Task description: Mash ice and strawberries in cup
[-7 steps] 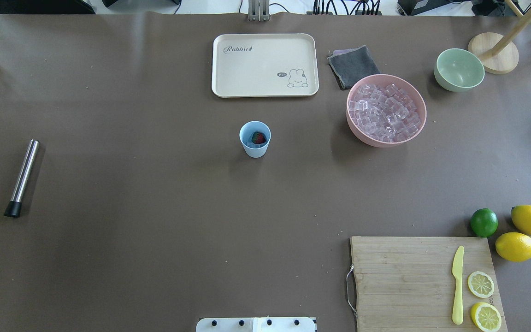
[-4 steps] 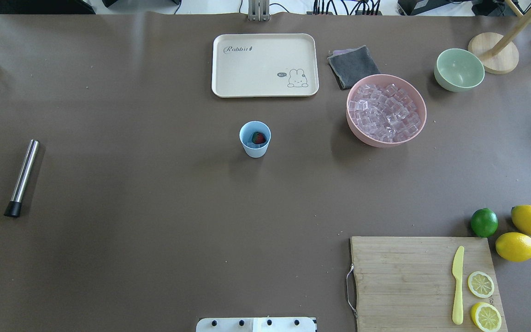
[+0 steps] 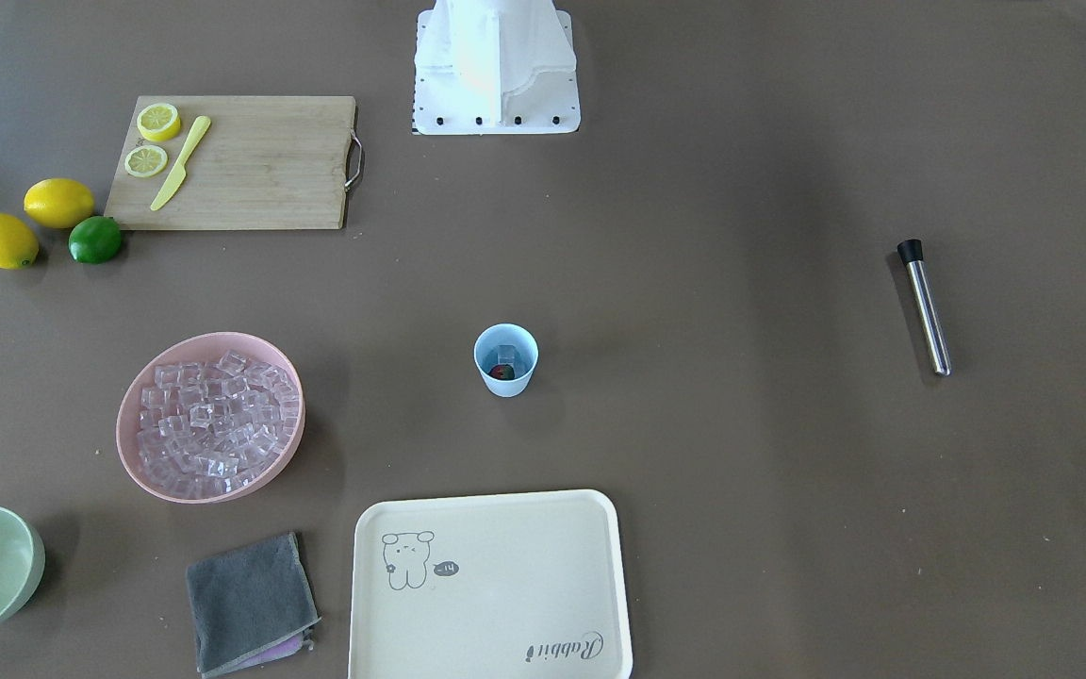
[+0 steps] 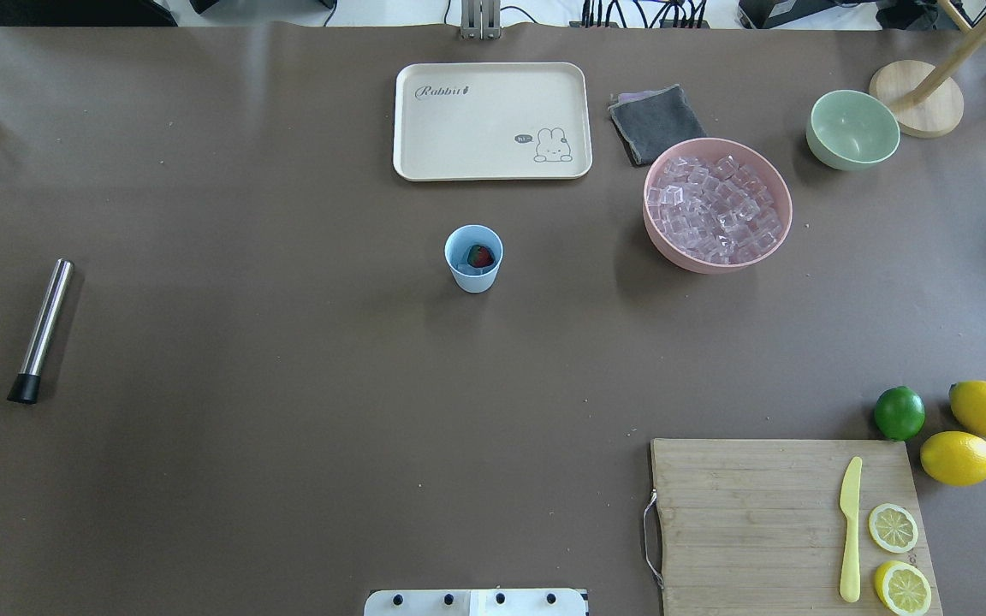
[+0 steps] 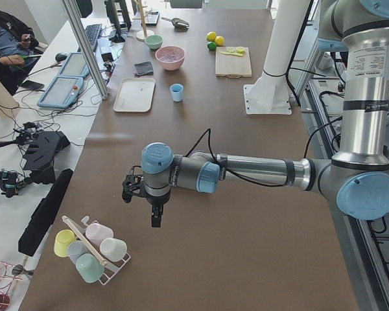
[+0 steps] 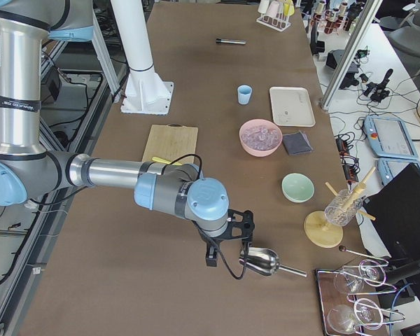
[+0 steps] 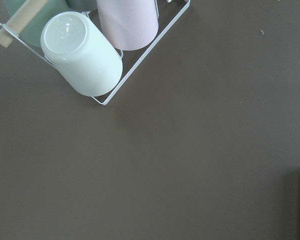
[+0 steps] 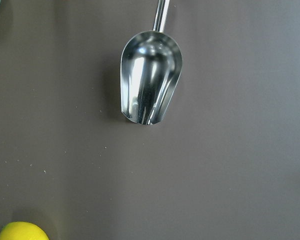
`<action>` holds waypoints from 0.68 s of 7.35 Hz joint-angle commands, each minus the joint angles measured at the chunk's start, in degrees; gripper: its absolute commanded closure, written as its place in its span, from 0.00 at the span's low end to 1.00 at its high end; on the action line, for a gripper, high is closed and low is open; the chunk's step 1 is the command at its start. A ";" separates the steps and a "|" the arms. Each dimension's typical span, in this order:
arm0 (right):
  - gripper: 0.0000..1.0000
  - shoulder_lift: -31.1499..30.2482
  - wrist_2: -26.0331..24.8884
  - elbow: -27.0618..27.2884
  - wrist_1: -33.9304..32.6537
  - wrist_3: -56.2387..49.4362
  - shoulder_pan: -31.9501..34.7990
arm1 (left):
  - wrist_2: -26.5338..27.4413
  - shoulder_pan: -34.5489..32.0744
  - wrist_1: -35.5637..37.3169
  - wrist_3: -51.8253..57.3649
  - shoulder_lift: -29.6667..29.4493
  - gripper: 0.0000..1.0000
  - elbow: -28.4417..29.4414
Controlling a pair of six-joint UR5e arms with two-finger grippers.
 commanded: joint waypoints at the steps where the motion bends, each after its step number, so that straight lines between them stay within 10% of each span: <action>1: 0.00 1.68 -2.97 1.20 0.10 3.23 -3.55 | 0.29 0.01 0.17 -0.38 0.57 0.01 -1.82; 5: 0.00 3.76 -3.96 3.25 -1.04 4.28 -5.93 | 0.29 0.45 0.34 -0.30 -0.48 0.01 -0.42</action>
